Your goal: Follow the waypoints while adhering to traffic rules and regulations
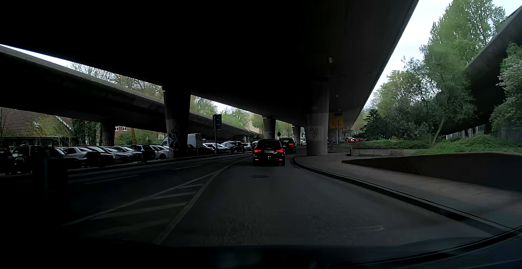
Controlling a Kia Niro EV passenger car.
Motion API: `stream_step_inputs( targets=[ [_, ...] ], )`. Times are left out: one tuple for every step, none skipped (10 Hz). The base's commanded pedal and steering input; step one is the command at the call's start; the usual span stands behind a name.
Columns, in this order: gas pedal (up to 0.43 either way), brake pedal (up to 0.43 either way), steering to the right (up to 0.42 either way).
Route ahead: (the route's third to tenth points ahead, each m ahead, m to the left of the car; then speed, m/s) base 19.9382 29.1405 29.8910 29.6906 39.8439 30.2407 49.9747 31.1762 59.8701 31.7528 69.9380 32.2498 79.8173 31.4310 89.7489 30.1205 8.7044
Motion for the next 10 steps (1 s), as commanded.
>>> stream_step_inputs(
  targets=[
    [0.157, 0.000, -0.054],
    [0.157, 0.000, -0.048],
    [0.157, 0.000, -0.040],
    [0.157, 0.000, -0.027],
    [0.169, 0.000, -0.014],
    [0.169, 0.000, -0.004],
    [0.169, 0.000, 0.000],
    [0.169, 0.000, 0.000],
    [0.169, 0.000, 0.000],
    [0.169, 0.000, 0.005]
  ],
)
